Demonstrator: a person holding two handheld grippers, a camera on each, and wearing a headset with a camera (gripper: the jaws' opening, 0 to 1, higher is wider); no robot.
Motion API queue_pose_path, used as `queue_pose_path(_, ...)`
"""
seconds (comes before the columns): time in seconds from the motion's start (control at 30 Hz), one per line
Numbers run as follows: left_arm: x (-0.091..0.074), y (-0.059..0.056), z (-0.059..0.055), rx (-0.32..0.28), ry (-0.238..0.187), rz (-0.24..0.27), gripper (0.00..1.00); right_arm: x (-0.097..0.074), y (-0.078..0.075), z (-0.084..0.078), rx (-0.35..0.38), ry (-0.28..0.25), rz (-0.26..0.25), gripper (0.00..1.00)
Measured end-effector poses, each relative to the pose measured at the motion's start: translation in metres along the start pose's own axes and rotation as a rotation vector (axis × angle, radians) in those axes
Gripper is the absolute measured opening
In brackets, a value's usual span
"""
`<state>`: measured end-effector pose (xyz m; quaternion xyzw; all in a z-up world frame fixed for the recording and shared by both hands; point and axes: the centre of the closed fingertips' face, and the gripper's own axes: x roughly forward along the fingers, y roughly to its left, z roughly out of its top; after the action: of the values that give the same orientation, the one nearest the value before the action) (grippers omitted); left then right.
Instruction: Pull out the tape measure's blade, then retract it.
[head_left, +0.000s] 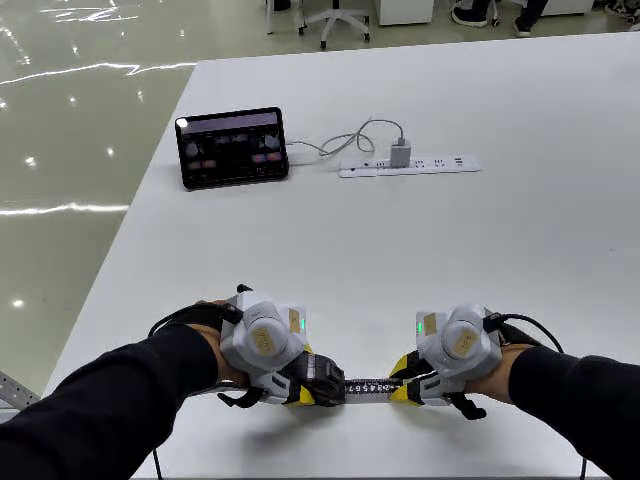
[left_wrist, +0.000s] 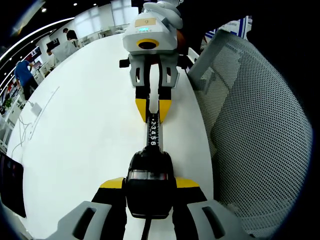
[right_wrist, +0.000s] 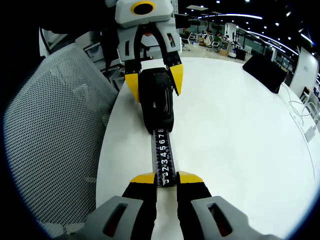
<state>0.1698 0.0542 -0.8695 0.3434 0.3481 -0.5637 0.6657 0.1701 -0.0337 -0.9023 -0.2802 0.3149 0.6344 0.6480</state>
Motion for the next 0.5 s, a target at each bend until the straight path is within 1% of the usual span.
queue_pose_path(0.5, 0.0004, -0.0002, 0.0003, 0.002, 0.000, 0.000, 0.31, -0.0052, -0.0005, -0.0063, 0.008, 0.005, -0.006, 0.10)
